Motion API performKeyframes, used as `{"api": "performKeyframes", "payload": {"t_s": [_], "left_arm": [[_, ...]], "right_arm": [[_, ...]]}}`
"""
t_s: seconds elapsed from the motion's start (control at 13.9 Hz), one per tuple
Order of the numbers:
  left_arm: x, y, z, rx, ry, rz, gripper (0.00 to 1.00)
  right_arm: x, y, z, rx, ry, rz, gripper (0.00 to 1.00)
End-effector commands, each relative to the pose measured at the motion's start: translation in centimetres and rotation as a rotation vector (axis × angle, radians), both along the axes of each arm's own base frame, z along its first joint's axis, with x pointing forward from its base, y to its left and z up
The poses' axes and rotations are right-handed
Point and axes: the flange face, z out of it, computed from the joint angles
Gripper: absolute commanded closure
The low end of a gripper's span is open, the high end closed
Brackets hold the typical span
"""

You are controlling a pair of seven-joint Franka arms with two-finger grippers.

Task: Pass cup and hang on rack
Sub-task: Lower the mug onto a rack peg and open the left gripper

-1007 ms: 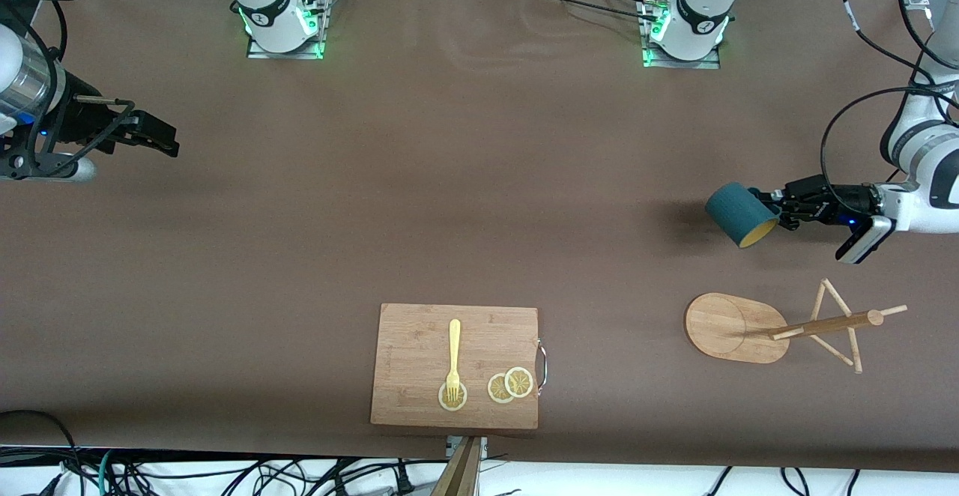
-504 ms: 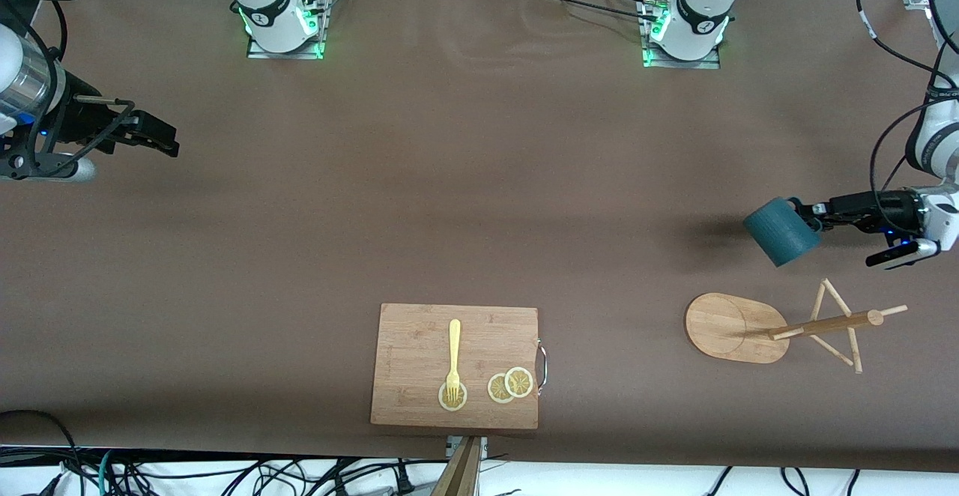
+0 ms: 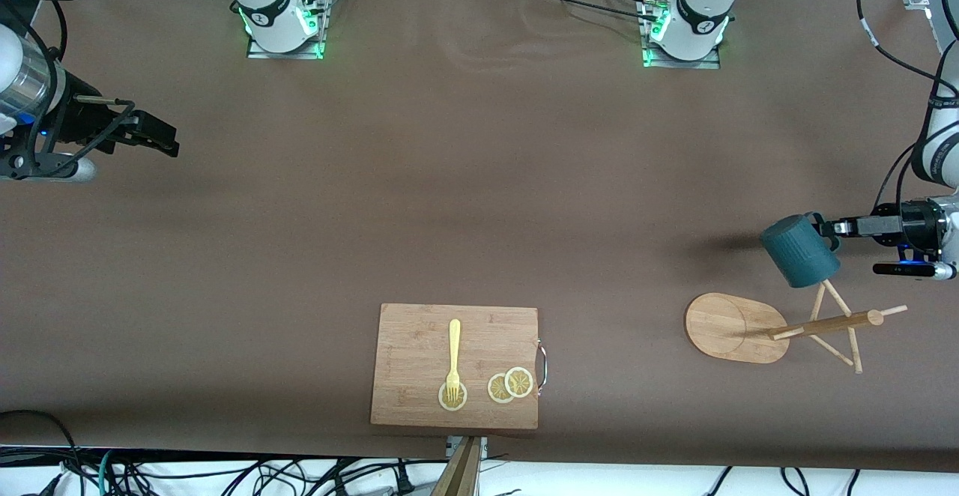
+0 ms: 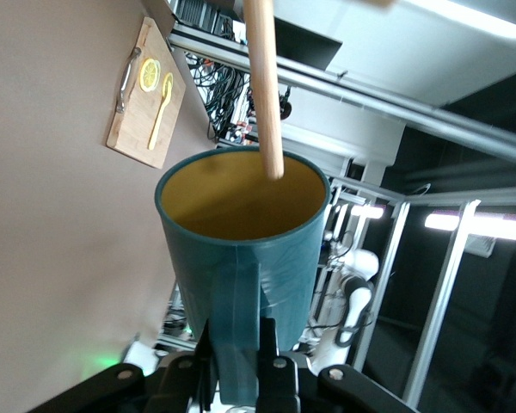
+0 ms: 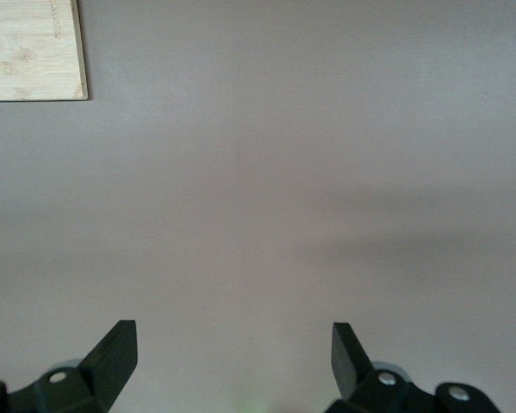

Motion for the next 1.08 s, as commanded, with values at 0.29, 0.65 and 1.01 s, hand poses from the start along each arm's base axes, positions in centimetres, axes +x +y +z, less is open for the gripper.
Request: {"api": "performKeyframes", "payload": {"t_s": [0.29, 0.65, 1.01], "left_arm": [[3.3, 1.8, -0.5, -0.038, 0.088, 0.008, 1.0], [3.8, 3.9, 0.1, -0.027, 0.069, 0.032, 1.0], [4.1, 5.0, -1.2, -0.029, 0.061, 0.045, 0.99]], "right_arm": [[-0.4, 0.1, 0.8, 0.017, 0.002, -0.004, 0.0], [-0.4, -0.1, 0.8, 0.017, 0.001, -0.006, 0.0], [-0.4, -0.1, 0.8, 0.017, 0.001, -0.007, 0.0]]}}
